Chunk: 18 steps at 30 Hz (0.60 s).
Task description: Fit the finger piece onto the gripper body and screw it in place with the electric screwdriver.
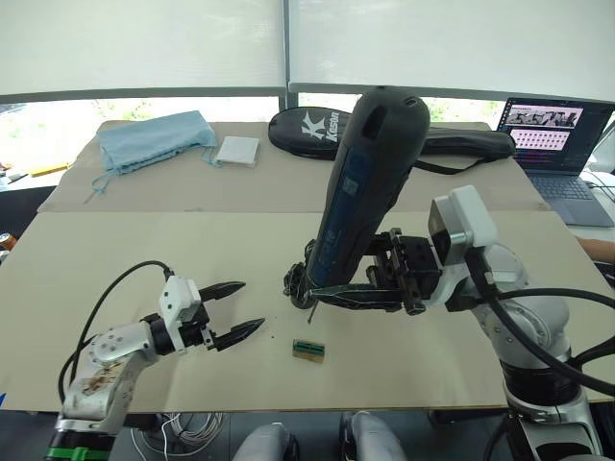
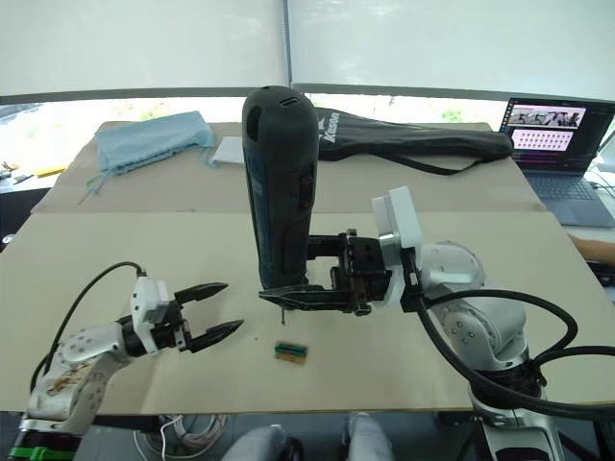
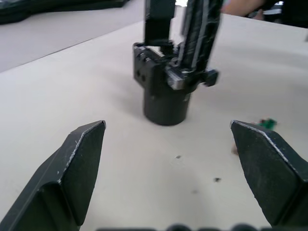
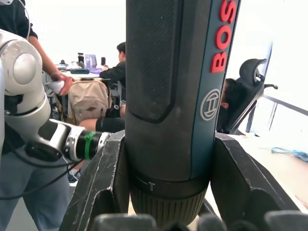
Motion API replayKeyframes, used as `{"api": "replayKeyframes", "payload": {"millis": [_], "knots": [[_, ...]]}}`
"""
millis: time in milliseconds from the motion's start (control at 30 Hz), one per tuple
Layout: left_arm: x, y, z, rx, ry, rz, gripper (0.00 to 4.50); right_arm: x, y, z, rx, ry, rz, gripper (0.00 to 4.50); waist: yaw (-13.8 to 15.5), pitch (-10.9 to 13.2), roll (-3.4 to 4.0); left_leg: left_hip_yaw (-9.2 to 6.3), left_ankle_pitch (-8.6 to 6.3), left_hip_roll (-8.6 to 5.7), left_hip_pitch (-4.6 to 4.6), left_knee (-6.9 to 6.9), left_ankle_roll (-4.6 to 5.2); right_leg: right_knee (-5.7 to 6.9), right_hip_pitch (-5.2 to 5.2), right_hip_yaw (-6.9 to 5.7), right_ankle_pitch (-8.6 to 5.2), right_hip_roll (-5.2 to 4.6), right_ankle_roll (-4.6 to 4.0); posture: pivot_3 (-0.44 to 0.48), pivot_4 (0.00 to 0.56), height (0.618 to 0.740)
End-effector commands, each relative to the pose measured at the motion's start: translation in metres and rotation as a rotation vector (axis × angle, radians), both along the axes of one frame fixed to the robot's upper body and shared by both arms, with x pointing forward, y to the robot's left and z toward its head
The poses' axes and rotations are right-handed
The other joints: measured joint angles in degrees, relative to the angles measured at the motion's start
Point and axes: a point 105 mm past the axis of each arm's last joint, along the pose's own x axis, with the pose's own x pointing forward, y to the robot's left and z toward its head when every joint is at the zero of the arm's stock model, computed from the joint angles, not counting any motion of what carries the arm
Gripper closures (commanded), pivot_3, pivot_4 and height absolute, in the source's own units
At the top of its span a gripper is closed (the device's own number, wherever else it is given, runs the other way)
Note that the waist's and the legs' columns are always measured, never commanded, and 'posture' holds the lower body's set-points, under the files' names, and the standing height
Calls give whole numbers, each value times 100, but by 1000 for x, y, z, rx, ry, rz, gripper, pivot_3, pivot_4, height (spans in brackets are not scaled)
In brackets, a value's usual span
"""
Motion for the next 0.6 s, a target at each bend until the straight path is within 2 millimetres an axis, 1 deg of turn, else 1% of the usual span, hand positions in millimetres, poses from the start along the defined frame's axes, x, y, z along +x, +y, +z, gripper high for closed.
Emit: {"api": "replayKeyframes", "payload": {"millis": [33, 167, 300, 467, 600], "knots": [[7, -15, -11, 26, -37, -3, 112, -8, -5, 17, 42, -65, 13, 2593, -6, 0, -2, 0, 0, 1, 0, 0, 0, -1, 0, -1, 0, 1, 0, 0, 150, 740], [12, -32, -24, 21, -31, -18, 112, -8, -5, 16, 33, -64, 9, 2593, -6, 0, -2, 1, 0, 2, 0, 0, 0, -1, 0, -2, 0, -1, 0, 0, 150, 740], [16, -47, -28, 14, -44, -42, 112, -5, -6, 18, 29, -72, -12, 2593, 6, 0, -2, 0, 1, 2, 1, 3, -1, 3, 1, 2, 0, -6, 0, 0, 150, 740], [20, -64, -25, 2, -64, -74, 112, -4, -8, 17, 21, -81, -27, 2593, 17, 0, -2, 0, 1, 2, 0, 3, 0, 3, 2, 5, 1, -9, 0, 0, 150, 740], [26, -80, -17, -6, -95, -85, 112, -4, -9, 16, 18, -80, -33, 2593, 22, 0, -3, 0, 1, 1, -1, 4, 1, 3, 1, 6, 1, -10, 1, 0, 150, 740]]}}
